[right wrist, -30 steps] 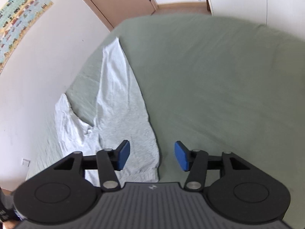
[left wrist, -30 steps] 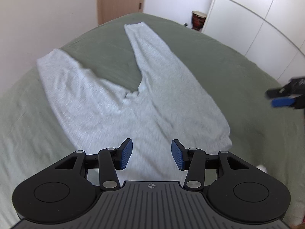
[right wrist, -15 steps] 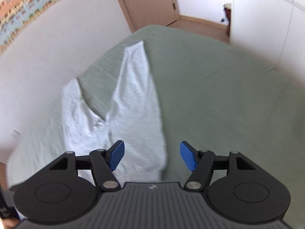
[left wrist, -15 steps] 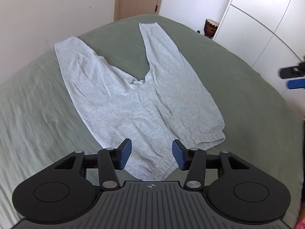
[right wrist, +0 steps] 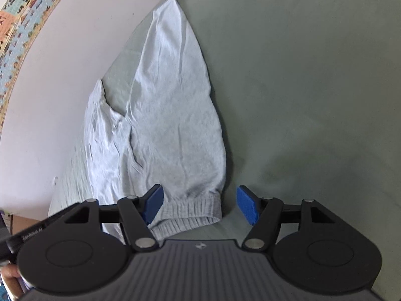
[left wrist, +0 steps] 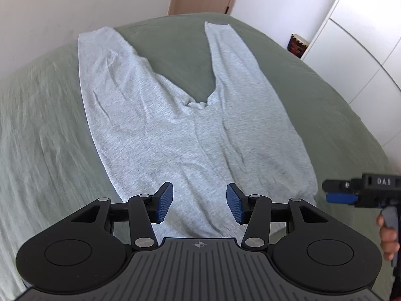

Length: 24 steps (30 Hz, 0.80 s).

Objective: Fold clothes
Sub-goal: 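Grasp the ribbed leg cuff of the grey sweatpants with the right gripper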

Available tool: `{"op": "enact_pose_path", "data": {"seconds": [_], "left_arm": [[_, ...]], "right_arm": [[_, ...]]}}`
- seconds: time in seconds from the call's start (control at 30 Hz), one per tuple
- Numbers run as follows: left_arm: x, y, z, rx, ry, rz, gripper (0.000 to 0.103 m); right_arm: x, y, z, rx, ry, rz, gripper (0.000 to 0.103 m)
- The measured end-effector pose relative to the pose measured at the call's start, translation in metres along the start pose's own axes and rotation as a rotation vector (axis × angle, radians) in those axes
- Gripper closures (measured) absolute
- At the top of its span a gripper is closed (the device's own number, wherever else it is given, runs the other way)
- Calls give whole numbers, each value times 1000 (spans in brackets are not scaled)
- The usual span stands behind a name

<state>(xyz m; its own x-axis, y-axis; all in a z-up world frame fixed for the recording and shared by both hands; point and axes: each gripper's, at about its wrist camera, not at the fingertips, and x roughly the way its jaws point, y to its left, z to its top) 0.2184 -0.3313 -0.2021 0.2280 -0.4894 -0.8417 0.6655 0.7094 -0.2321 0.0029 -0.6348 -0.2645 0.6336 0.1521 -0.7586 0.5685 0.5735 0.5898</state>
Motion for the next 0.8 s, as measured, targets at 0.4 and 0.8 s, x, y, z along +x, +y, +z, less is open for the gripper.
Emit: {"op": "enact_pose_path", "data": {"seconds": [0.4,0.8], "left_arm": [[22,3,-6,4,47,-6,57],[14,2,-8,2,34,-28,57]], "right_arm": [[29,-4,4,-9,3,-3,78],[19,-2,-6,2,48,-118,97]]}}
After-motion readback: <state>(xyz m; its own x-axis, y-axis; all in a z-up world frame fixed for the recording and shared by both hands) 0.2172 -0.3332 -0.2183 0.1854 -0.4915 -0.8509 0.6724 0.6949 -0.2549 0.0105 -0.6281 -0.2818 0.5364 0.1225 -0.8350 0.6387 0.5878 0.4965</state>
